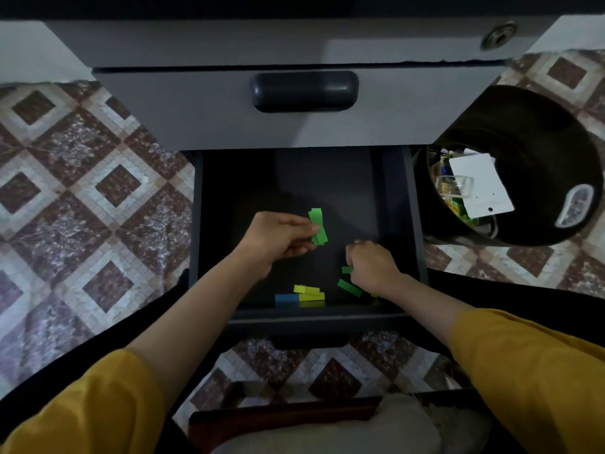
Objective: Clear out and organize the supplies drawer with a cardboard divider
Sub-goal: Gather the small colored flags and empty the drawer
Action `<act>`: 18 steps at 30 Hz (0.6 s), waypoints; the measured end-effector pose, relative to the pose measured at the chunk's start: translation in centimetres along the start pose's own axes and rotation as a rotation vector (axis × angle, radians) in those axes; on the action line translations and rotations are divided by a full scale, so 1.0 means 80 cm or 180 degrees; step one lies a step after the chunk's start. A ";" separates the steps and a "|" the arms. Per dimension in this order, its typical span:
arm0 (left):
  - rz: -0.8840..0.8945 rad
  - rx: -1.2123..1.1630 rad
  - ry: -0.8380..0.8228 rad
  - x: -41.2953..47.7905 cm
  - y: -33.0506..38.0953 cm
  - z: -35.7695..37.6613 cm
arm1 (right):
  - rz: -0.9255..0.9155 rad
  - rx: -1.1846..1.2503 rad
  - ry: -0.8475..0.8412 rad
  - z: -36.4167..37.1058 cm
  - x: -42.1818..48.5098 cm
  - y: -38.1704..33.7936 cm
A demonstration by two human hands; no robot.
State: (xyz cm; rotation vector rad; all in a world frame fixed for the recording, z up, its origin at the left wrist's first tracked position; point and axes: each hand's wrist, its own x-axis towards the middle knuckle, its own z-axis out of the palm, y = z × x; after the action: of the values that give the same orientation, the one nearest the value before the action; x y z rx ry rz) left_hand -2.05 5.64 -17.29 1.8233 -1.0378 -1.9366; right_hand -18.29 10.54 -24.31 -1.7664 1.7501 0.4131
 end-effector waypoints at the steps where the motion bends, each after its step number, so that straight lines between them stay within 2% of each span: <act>1: 0.0005 0.0004 0.0006 0.001 0.000 0.000 | 0.0007 0.0033 0.0012 0.002 0.000 0.001; 6: -0.0022 -0.0069 0.0003 0.001 -0.002 0.002 | 0.0078 0.0261 0.0021 0.010 0.004 0.009; 10: -0.0008 -0.0057 -0.0034 -0.002 -0.006 0.003 | 0.0302 0.0904 0.0100 0.009 0.007 0.016; 15: 0.0001 -0.0097 0.0016 -0.003 -0.004 0.006 | -0.0024 0.1264 -0.0438 0.002 0.000 0.015; 18: 0.0025 -0.0164 0.0005 -0.004 -0.003 0.008 | -0.0107 0.1051 -0.0396 0.014 0.002 0.014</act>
State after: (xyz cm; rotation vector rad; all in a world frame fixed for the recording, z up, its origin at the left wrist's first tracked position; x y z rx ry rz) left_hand -2.56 6.21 -17.27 1.7904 -0.9839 -1.9389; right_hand -19.18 11.19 -25.51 -1.5008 1.5951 0.2004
